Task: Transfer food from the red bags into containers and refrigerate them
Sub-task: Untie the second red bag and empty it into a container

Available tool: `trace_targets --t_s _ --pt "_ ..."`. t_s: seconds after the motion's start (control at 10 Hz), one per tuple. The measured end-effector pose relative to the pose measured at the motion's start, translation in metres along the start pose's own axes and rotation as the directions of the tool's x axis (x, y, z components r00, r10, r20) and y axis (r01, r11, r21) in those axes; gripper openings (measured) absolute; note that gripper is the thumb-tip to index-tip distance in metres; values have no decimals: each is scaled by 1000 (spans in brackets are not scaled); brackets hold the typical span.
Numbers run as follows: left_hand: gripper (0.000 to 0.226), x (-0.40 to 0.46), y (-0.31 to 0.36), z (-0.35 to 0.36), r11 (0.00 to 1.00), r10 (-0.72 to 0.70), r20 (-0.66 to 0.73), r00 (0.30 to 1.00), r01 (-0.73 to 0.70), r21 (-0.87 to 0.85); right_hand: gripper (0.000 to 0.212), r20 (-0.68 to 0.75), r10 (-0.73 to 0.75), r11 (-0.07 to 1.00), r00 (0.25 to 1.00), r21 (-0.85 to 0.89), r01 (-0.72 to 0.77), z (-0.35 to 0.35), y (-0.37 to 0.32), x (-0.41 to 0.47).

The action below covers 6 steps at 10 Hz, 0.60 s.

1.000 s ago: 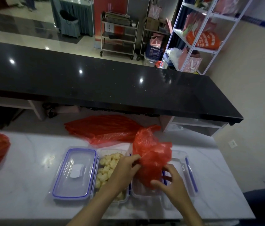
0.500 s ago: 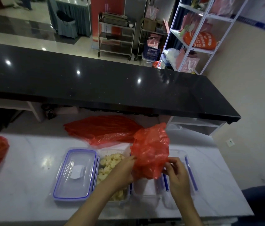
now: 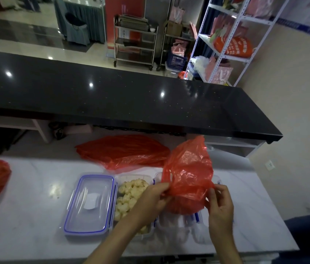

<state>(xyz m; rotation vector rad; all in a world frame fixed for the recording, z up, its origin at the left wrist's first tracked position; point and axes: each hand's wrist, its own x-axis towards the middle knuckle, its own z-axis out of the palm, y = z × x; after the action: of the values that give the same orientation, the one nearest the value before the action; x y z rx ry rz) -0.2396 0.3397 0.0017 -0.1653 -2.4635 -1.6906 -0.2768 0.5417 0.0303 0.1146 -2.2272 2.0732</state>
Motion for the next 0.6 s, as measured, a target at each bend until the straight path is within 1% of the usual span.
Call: trace_targets --t_s 0.1,0.2,0.3,0.4,0.5,0.6 --pt "16 0 0 5 997 -73 59 996 74 -18 25 -19 32 999 999 20 -32 -2 4 2" --pt "31 -3 -3 11 993 -108 122 987 100 70 22 -65 102 988 993 122 -93 -2 6 3" --pt "70 -4 -6 17 904 -136 184 973 46 425 19 -28 194 943 981 282 -178 -2 5 6" --pt "76 -2 -11 20 885 -113 129 985 40 464 38 38 177 937 984 300 -180 -1 6 10" --pt "55 2 -20 31 982 -188 47 981 187 14 51 228 78 997 970 -3 -80 -12 20 11" --pt "19 -3 6 22 959 -247 -16 969 242 -147 54 398 202 940 895 -335 -64 -21 35 6"
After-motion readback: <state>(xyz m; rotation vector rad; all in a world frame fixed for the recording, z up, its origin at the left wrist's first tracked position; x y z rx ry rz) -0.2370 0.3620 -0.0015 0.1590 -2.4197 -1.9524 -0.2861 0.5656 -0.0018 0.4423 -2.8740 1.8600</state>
